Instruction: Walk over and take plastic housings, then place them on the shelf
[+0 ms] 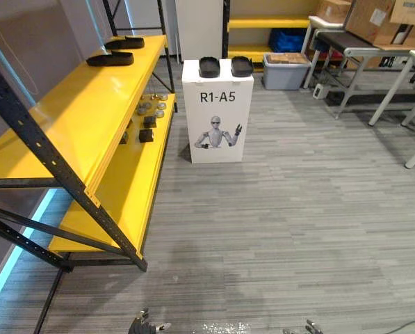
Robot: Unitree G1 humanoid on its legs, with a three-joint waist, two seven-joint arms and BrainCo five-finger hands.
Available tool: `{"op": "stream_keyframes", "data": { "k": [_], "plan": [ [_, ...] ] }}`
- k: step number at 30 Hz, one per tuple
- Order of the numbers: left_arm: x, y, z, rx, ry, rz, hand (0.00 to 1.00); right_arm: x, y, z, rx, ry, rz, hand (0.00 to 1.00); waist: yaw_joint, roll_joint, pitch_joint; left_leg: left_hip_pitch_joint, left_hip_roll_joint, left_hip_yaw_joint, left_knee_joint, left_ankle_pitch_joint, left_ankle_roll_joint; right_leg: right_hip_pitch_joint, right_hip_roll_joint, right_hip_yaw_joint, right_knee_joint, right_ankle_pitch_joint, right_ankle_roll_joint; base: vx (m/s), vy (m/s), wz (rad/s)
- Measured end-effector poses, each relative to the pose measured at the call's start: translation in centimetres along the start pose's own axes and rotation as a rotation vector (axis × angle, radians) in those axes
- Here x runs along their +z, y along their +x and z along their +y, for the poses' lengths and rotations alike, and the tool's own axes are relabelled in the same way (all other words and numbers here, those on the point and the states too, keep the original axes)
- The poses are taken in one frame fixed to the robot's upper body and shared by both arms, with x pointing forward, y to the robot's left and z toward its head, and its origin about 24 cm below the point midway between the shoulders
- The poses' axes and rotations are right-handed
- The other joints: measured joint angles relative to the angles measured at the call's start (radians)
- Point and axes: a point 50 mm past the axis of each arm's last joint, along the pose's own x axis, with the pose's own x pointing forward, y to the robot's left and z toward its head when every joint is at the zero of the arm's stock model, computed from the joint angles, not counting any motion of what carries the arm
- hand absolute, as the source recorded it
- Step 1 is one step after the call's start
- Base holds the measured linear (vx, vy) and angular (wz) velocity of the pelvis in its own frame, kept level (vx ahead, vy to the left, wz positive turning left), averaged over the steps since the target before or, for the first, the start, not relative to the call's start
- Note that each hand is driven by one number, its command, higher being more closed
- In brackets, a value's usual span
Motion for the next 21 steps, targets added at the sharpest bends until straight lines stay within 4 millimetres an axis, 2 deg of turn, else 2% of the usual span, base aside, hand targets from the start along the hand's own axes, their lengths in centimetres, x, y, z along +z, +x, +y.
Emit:
{"op": "stream_keyframes", "data": {
  "k": [4, 9, 14, 18, 21],
  "plan": [
    [0.5, 0.1, 0.1, 0.007, 0.007, -0.024, 0.0, 1.9, 0.2, -0.5, 0.008, -0.082, -0.085, 0.0, -0.004, -0.002, 0.008, 0.018, -0.001, 0.002, -0.001, -0.014, -0.022, 0.027, -0.002, 0.0, -0.023, -0.001, 0.001, 0.06, -0.004, -0.03],
    [0.4, 0.0, 0.4, 0.019, 0.018, -0.023, 0.0, 2.1, 0.2, -0.6, 0.02, -0.088, -0.096, 0.0, -0.012, -0.001, 0.009, 0.023, 0.0, 0.005, 0.003, -0.025, -0.038, 0.034, -0.003, 0.001, -0.025, -0.009, 0.014, 0.01, -0.005, -0.02],
    [0.3, 0.0, 0.6, 0.033, -0.008, -0.021, 0.0, 2.3, 0.3, -0.9, 0.014, -0.051, -0.098, 0.0, -0.013, 0.0, 0.01, 0.02, 0.0, 0.007, 0.002, -0.028, -0.037, 0.029, -0.003, 0.002, -0.025, -0.01, 0.015, -0.02, -0.005, -0.02],
    [0.4, 0.0, 0.6, 0.042, -0.03, -0.022, 0.0, 2.8, 0.4, -0.8, 0.015, -0.032, -0.111, 0.0, -0.013, 0.001, 0.011, 0.004, 0.0, 0.01, 0.013, -0.038, -0.019, 0.013, -0.003, 0.003, -0.024, -0.011, 0.015, -0.03, 0.007, -0.04],
    [0.6, -0.2, 0.8, 0.056, -0.077, -0.045, 0.0, 3.7, 0.7, -0.6, 0.016, -0.01, -0.136, 0.0, -0.012, 0.003, 0.015, -0.026, 0.001, 0.03, 0.058, -0.075, -0.009, -0.021, -0.007, 0.012, 0.011, -0.045, 0.026, 0.0, 0.022, -0.14]
  ]
}}
